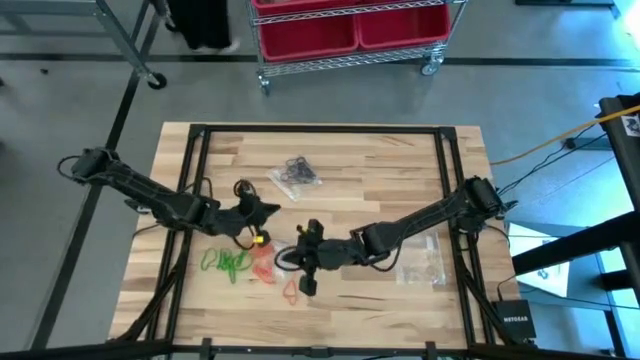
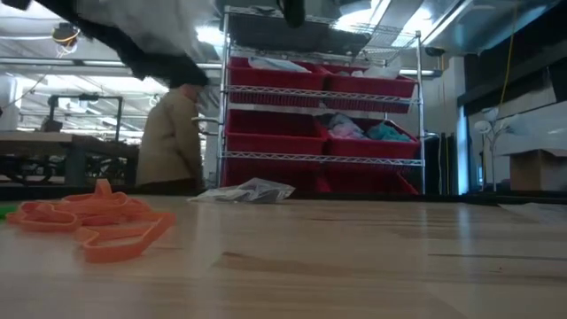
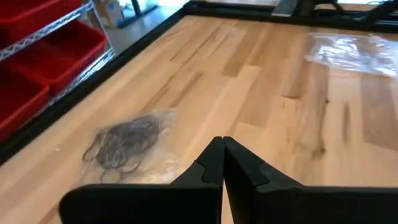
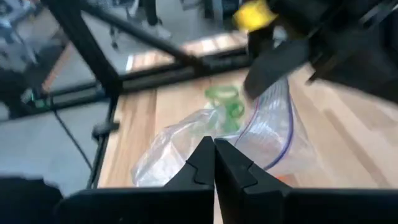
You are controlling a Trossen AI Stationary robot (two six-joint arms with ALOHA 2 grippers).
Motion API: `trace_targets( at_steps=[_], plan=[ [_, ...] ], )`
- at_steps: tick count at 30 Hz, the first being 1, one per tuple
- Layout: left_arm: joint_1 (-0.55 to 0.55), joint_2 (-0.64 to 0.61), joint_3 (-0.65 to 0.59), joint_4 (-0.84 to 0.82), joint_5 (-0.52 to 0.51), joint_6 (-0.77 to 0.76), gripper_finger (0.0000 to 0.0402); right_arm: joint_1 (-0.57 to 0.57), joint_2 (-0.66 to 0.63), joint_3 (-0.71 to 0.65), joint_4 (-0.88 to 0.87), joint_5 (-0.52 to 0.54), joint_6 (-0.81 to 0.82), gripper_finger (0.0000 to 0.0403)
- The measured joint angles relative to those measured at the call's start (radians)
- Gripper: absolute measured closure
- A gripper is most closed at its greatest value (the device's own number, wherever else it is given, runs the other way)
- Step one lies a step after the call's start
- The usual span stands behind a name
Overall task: Sort rubber bands
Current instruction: Open the transparent zip bag
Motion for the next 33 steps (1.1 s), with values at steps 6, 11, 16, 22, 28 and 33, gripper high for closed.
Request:
trace_targets(
  at_steps=[6, 11, 16, 22, 28, 33],
  plan=[
    [-0.011, -0.06, 0.0, 0.013, 0.136, 0.025, 0.0401, -0.003, -0.001, 0.0, -0.203, 0.013, -0.003, 0.0403],
    [-0.014, -0.109, 0.0, 0.004, 0.196, -0.033, 0.0401, -0.03, -0.001, 0.0, -0.342, 0.03, -0.002, 0.0403],
    [-0.013, -0.104, 0.0, 0.005, 0.201, -0.045, 0.0401, -0.052, 0.035, 0.0, -0.38, 0.028, -0.005, 0.0403],
    [-0.009, -0.066, -0.007, 0.002, 0.202, -0.116, 0.0367, -0.072, 0.112, 0.001, -0.365, 0.029, -0.029, 0.0402],
    [0.007, -0.008, -0.007, 0.005, 0.202, -0.178, 0.0307, -0.094, 0.167, 0.0, -0.357, 0.029, -0.029, 0.035],
    [0.027, 0.04, -0.007, 0.011, 0.202, -0.205, 0.0272, -0.122, 0.131, 0.023, -0.448, 0.008, -0.076, 0.0275]
  ],
)
